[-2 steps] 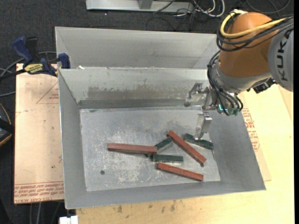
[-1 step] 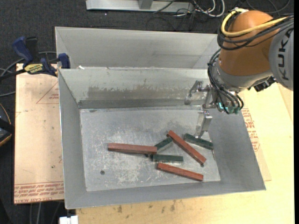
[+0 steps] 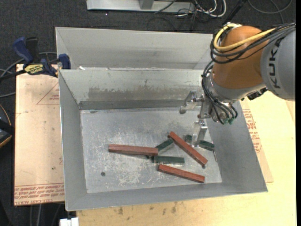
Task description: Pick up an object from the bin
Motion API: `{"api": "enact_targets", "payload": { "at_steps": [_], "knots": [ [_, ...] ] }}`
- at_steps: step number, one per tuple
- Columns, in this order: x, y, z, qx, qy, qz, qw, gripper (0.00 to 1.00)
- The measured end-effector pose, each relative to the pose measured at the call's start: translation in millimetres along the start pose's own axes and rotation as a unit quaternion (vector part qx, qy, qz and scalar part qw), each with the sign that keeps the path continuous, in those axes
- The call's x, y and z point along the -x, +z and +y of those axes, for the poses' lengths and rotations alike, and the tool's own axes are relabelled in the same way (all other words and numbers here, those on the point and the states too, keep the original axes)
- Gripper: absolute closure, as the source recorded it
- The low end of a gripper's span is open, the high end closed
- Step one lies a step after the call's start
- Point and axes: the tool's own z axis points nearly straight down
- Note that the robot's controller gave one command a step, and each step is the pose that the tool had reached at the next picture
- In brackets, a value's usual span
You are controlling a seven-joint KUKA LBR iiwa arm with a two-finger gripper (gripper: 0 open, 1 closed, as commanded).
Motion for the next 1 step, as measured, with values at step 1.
{"api": "enact_targets", "payload": {
  "at_steps": [1],
  "knots": [
    [-6.8, 60.5, -14.1, 0.001, -0.032, 0.0019, 0.9995, 0.0]
  ]
}}
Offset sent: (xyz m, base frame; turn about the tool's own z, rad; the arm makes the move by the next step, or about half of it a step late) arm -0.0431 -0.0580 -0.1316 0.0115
